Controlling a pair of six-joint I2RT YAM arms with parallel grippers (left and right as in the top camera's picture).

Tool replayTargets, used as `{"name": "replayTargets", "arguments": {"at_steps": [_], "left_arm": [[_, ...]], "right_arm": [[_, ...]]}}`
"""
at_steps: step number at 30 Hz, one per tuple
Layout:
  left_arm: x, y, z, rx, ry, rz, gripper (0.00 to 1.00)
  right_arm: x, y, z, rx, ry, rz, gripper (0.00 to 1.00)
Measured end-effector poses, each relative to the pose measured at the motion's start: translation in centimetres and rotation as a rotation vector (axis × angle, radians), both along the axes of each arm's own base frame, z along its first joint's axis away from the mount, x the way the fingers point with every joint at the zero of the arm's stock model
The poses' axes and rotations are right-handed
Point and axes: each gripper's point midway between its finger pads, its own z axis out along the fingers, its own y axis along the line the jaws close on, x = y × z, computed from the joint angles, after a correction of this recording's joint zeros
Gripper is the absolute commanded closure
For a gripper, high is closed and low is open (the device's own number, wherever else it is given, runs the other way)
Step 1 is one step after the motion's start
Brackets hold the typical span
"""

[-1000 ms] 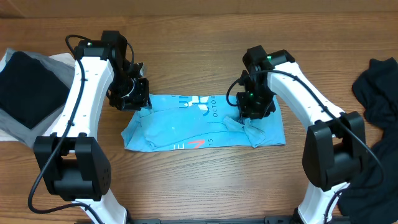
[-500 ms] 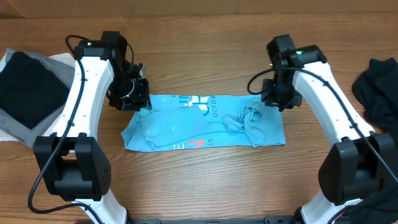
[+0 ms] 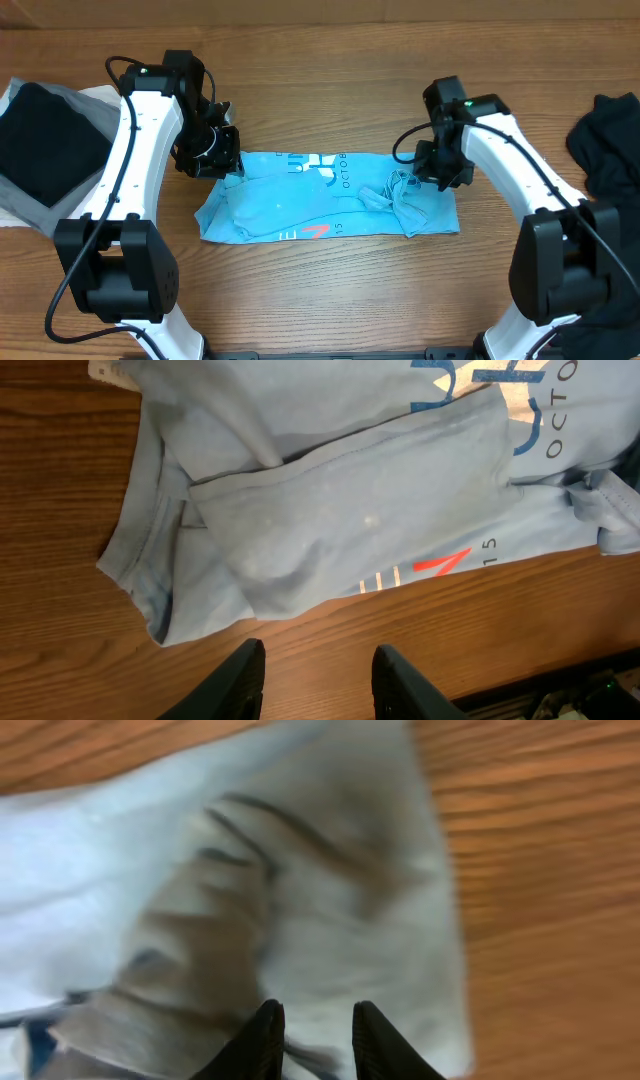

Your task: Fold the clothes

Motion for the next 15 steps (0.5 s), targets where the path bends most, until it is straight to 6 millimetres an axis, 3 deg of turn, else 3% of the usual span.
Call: {"name": "replayTargets", "arguments": {"at_steps": [4, 7, 11, 15], "left_arm": [[0.0, 0.0, 0.0, 0.000, 0.000, 0.000, 0.61], [0.0, 0.0, 0.0, 0.000, 0.000, 0.000, 0.62], [-0.1, 0.0, 0.0, 0.001, 0.004, 0.000, 0.62], [-0.1, 0.0, 0.0, 0.001, 0.006, 0.000, 0.62]], "right_arm": [[1.1, 2.8, -0.2, 0.099, -0.052, 0.038, 0.73], [2.5, 6.7, 0.5, 0.260, -0.124, 0.129, 0.71], [2.4, 12.0, 2.2, 0.478, -0.164, 0.276, 0.70], [1.3, 12.7, 2.4, 0.518, -0.128, 0.307, 0.70]]}}
